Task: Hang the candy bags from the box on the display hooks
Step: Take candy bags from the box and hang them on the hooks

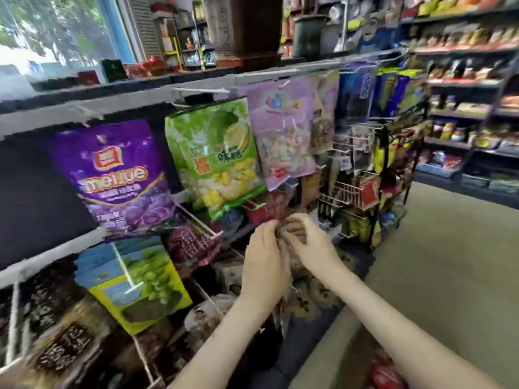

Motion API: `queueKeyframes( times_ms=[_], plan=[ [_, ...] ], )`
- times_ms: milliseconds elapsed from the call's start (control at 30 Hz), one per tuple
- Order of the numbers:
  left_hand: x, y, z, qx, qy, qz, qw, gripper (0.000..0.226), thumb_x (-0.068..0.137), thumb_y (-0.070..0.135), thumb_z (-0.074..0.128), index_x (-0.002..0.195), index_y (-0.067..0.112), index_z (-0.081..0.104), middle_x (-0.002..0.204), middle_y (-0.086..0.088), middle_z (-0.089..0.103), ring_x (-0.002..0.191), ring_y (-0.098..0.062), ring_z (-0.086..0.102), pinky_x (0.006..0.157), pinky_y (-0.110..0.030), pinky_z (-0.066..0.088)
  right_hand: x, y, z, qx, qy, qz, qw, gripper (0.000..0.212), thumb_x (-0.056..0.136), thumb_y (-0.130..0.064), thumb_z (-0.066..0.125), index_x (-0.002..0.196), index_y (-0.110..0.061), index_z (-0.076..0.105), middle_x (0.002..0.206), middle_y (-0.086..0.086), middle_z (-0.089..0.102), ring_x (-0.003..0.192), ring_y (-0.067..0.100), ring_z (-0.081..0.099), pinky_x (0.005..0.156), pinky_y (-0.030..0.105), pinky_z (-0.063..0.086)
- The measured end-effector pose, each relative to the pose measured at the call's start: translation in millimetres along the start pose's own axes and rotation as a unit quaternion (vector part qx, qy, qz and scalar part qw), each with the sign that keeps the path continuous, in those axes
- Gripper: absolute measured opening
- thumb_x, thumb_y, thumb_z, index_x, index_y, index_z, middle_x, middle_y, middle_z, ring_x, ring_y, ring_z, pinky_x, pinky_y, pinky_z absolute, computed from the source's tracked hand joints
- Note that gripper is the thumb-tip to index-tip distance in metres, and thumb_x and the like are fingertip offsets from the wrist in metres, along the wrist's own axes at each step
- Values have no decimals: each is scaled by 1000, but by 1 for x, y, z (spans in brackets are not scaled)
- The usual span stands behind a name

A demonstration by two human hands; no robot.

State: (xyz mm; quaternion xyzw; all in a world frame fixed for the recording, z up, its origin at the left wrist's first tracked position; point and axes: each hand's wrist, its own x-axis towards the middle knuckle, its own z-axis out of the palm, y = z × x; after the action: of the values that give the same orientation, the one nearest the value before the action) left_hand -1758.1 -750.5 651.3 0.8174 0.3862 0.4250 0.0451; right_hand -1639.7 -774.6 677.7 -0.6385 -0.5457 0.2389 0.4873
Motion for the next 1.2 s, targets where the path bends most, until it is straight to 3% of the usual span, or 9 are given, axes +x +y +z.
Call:
queueKeyframes(
  times_ms=[133,200,267,467,633,800,900,1033,1200],
  plan=[
    [-20,71,84,-63,-206,-23,976,45,95,18,50,136,2,40,131,-13,50,125,-27,47,99,-32,40,-43,92,-85,-45,50,104,992,25,92,-22,59,116,-17,53,95,-10,56,89,7,58,76,14,46],
    [-37,107,129,-92,-276,-29,956,40,95,17,52,131,2,44,126,-14,53,121,-29,49,95,-31,37,-70,143,-127,-47,84,165,982,27,90,-16,62,115,-9,56,94,-3,58,90,17,60,82,25,47],
    [-60,141,176,-107,-340,-43,933,37,93,17,53,127,3,49,122,-15,56,117,-30,52,94,-33,38,-100,193,-166,-40,112,232,966,25,88,-10,62,112,-4,57,91,1,58,84,18,58,76,22,43],
    [-163,190,308,-99,-517,-80,847,31,92,18,53,121,7,53,113,-15,58,104,-31,58,90,-42,44,-218,371,-218,14,182,456,871,18,84,-6,64,86,-21,54,68,-8,51,68,15,50,73,33,40],
    [-261,165,404,-83,-597,-135,787,23,90,13,55,113,9,56,108,-13,58,96,-33,59,82,-38,46,-304,495,-181,84,208,596,771,15,87,-7,63,101,-5,61,87,8,58,83,18,53,70,25,36],
    [-364,108,495,-61,-639,-175,747,23,91,15,53,114,12,56,109,-11,62,92,-30,63,82,-43,50,-360,628,-95,175,213,683,676,16,90,-2,56,102,-11,54,76,5,55,61,16,50,48,19,40],
    [-417,77,539,-41,-645,-204,735,27,93,14,52,120,12,56,116,-9,61,96,-24,63,85,-36,50,-379,696,-39,208,204,709,642,24,90,-4,52,111,-14,53,87,5,57,70,16,54,61,28,46],
    [-468,47,573,-27,-656,-206,726,28,96,14,49,124,11,54,120,-8,61,106,-24,60,80,-27,43,-392,768,24,159,187,725,643,37,84,-30,54,120,-22,52,112,6,62,102,29,59,90,44,50],
    [-503,22,581,-5,-668,-187,720,24,98,18,48,121,15,55,116,-5,61,103,-18,58,77,-22,39,-397,815,60,140,197,774,585,51,89,-24,57,137,-13,40,130,15,53,114,34,55,91,37,48]
  ],
)
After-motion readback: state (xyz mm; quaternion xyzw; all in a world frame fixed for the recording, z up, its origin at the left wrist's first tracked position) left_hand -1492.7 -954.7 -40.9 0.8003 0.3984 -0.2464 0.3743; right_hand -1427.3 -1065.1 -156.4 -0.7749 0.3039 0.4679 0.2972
